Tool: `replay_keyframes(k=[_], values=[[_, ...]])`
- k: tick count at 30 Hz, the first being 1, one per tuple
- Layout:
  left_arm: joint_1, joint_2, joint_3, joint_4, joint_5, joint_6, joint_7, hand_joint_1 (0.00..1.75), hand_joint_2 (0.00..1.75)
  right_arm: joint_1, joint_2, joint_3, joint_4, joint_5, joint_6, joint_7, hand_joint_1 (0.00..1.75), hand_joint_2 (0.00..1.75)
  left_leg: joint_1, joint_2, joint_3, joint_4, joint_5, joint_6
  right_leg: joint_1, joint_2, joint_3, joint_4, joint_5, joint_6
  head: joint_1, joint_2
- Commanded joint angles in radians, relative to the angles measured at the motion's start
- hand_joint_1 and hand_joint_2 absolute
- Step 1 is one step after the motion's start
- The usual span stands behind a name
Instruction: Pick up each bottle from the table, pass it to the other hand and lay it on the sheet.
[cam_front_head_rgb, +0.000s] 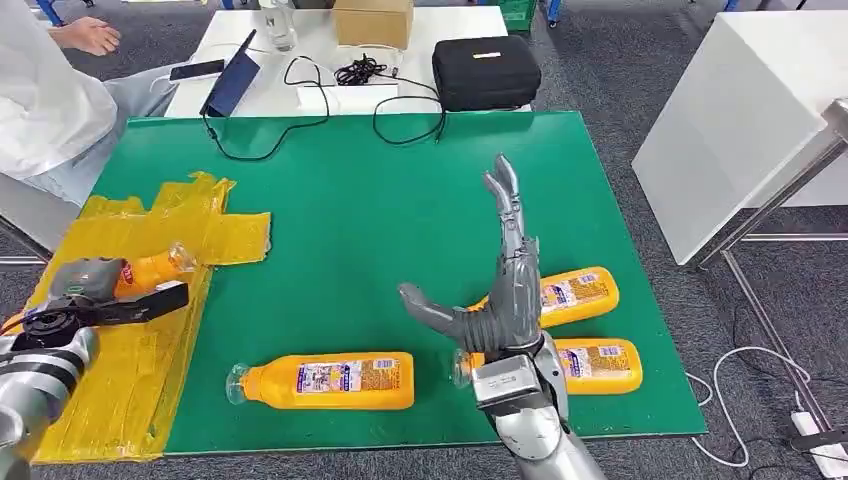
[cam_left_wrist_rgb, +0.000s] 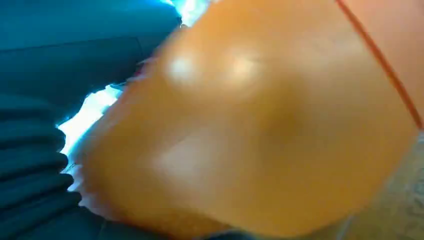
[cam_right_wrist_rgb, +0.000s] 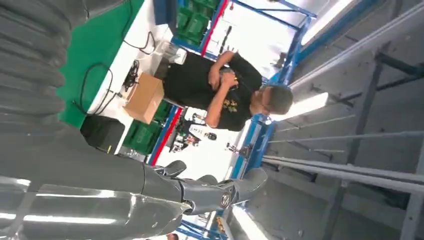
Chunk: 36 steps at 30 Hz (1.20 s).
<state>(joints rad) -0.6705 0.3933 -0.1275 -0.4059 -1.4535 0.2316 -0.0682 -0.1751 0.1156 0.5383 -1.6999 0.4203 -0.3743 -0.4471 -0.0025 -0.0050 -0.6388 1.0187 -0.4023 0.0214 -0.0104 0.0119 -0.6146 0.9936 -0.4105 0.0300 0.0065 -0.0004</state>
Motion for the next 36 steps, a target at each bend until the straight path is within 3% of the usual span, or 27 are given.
replay_keyframes(k=[1,4,5,12,18,27,36], values=[[0.025,-0.112,0.109,0.083,0.062,-0.008,-0.066,0.33,1.75,-0.082,-0.025,0.03,0.126,0.04,0.019,0.045,0.0,1.75,0.0,0.0,0.006,-0.002,0.0,-0.001,0.0,-0.001,0.006,-0.002,0.0,0.0,0.0,0.0],[0.029,-0.162,0.153,0.061,0.111,0.059,-0.098,0.33,1.75,-0.099,-0.017,0.039,0.166,0.065,0.028,0.066,0.0,1.75,0.0,-0.003,0.005,-0.002,0.0,-0.001,0.0,-0.003,0.006,-0.002,0.0,0.0,0.0,0.0],[0.029,-0.162,0.153,0.061,0.111,0.059,-0.098,0.0,1.75,-0.099,-0.017,0.039,0.166,0.065,0.028,0.066,0.0,1.75,0.0,-0.003,0.007,-0.002,0.0,-0.001,0.0,-0.004,0.008,-0.003,0.0,0.0,0.0,0.0],[0.002,-0.216,0.295,0.002,0.274,0.255,-0.186,0.0,1.75,-0.159,-0.033,0.09,0.259,0.174,0.083,0.144,0.0,1.75,0.001,-0.004,0.005,-0.001,0.001,-0.002,0.001,-0.005,0.007,-0.002,0.0,0.0,0.0,0.0],[-0.043,-0.292,0.409,-0.094,0.503,0.276,-0.328,0.0,1.75,-0.26,-0.031,0.161,0.415,0.271,0.167,0.198,0.0,1.75,0.002,-0.006,0.002,0.001,0.002,-0.002,0.001,-0.007,0.004,-0.001,0.0,0.0,0.0,0.0],[-0.034,-0.296,0.413,-0.106,0.527,0.278,-0.339,0.0,1.75,-0.262,-0.037,0.169,0.412,0.28,0.172,0.203,0.0,1.75,0.003,-0.004,0.004,0.001,0.0,-0.002,0.002,-0.006,0.006,-0.001,-0.001,0.0,0.0,0.0],[-0.024,-0.368,0.405,-0.255,0.714,0.274,-0.377,0.0,1.75,-0.356,-0.004,0.293,0.585,0.339,0.262,0.236,0.0,1.75,0.002,-0.004,0.002,0.001,0.002,-0.002,0.001,-0.005,0.003,-0.001,0.0,0.0,0.0,0.0]])
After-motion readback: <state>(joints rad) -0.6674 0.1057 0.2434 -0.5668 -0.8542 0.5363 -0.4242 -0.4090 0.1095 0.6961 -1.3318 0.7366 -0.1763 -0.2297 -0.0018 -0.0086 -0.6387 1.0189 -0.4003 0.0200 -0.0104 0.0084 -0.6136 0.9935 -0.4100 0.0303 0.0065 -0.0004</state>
